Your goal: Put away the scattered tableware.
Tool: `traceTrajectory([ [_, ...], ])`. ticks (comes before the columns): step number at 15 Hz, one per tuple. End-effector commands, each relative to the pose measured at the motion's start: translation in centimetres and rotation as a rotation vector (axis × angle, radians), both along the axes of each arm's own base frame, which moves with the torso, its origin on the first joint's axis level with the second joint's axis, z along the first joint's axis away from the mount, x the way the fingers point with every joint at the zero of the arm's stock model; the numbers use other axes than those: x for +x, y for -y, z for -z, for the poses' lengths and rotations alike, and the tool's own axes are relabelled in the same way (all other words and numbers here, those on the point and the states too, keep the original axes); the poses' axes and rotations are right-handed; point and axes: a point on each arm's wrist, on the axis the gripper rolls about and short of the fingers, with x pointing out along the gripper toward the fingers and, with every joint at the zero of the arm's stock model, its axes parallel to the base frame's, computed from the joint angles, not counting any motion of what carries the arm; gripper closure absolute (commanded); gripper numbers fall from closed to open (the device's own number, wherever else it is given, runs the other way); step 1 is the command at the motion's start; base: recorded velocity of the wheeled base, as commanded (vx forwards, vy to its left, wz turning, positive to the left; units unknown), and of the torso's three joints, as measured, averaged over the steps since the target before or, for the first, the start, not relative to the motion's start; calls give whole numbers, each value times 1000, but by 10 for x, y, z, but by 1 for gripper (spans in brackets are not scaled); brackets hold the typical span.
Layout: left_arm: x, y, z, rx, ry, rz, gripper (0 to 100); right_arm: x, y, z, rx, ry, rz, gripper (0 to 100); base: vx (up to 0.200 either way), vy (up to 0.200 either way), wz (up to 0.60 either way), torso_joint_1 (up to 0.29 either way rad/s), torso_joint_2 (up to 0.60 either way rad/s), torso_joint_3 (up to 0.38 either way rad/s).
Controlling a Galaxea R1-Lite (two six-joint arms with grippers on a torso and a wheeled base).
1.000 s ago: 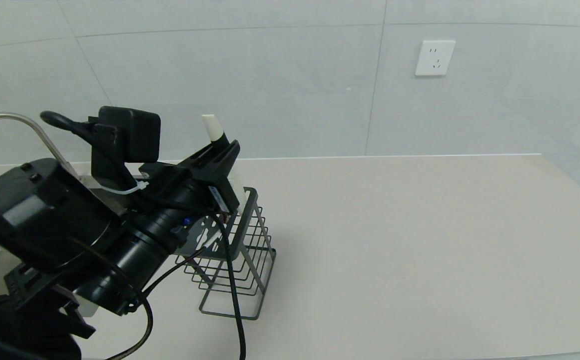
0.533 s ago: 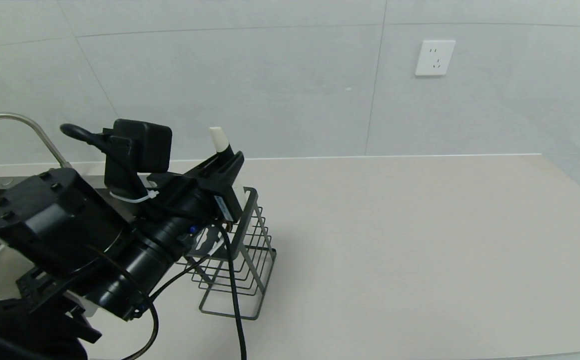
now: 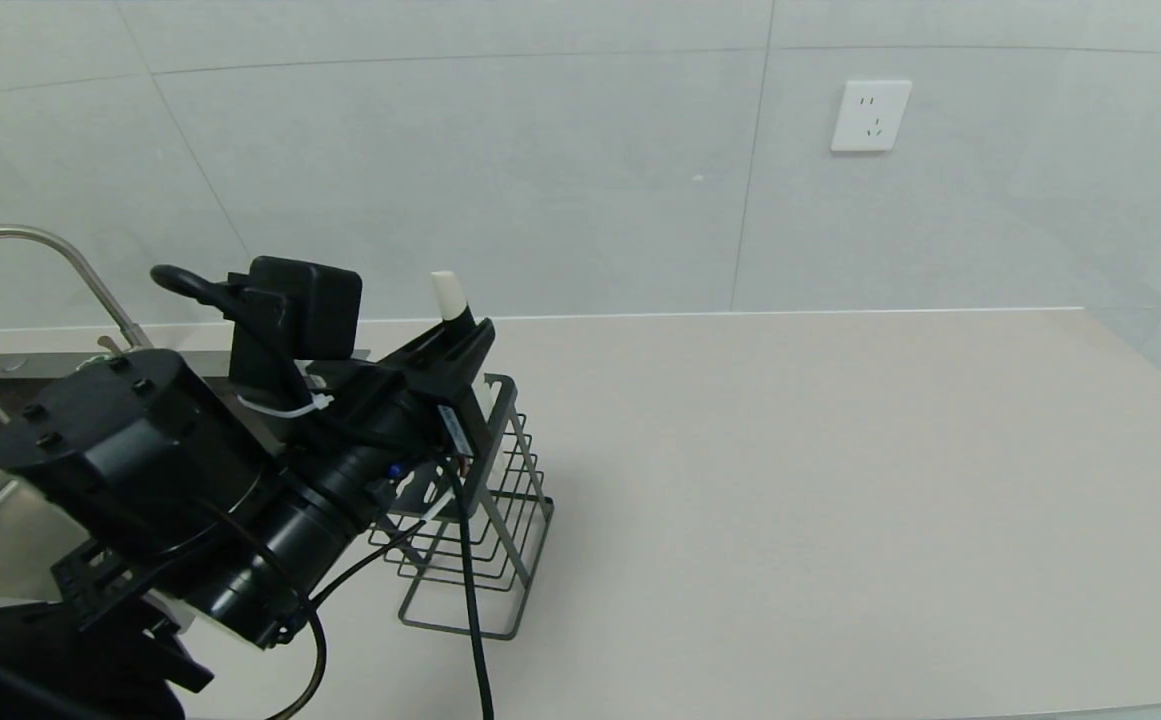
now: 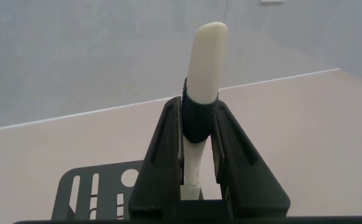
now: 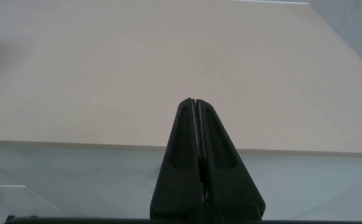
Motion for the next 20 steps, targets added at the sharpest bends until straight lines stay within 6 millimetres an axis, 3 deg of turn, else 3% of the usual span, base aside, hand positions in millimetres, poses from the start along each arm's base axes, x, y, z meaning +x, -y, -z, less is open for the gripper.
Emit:
traceTrajectory([
  [1,1,1,2,1,-8,0,100,0,0,0,0,-1,0,100,0,0,0,0,0,0],
  [20,2,0,19,32,-63,12,100,0,0,0,1,-1,0,100,0,0,0,0,0,0],
])
